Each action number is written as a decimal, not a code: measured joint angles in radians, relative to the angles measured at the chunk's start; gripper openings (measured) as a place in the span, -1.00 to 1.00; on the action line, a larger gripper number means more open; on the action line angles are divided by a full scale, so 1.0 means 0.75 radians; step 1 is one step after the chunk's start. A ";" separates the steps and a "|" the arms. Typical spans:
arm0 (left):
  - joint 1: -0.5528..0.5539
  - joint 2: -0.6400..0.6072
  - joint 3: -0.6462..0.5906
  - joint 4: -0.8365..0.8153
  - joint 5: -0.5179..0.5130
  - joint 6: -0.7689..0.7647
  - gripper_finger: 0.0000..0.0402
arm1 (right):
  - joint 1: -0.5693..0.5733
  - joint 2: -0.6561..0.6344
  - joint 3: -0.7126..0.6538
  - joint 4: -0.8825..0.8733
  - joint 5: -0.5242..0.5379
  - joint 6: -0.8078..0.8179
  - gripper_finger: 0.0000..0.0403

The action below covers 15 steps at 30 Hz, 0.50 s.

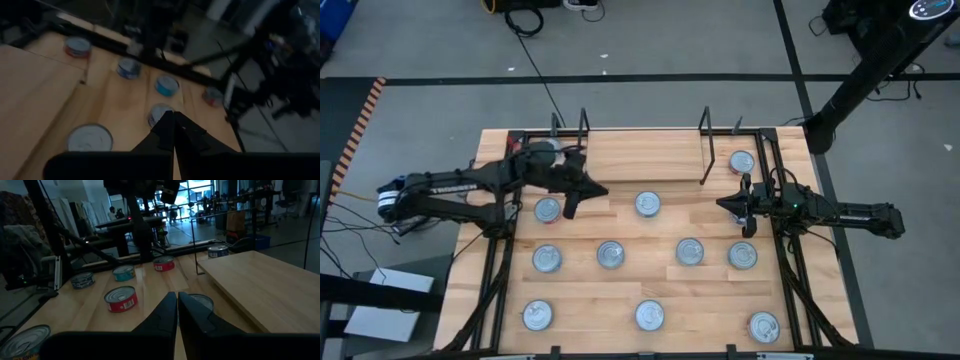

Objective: Stack canned seafood by type on shelf
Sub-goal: Put the center red tuna can on the shelf

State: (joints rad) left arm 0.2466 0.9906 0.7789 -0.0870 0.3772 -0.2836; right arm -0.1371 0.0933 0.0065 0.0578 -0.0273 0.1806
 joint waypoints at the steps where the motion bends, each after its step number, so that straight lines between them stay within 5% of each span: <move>1: 0.000 0.008 0.012 -0.037 0.035 0.020 -0.96 | 0.000 0.000 0.000 0.000 0.000 0.000 -0.86; 5: -0.001 0.031 0.032 -0.155 0.121 0.075 -0.96 | 0.000 0.000 0.000 0.001 0.000 0.000 -0.86; 15: -0.003 0.199 0.033 -0.193 0.081 0.166 -0.96 | 0.000 0.000 0.000 0.000 0.000 0.000 -0.86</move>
State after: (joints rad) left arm 0.2446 1.1395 0.8036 -0.2318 0.4377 -0.1591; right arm -0.1368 0.0933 0.0067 0.0578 -0.0277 0.1806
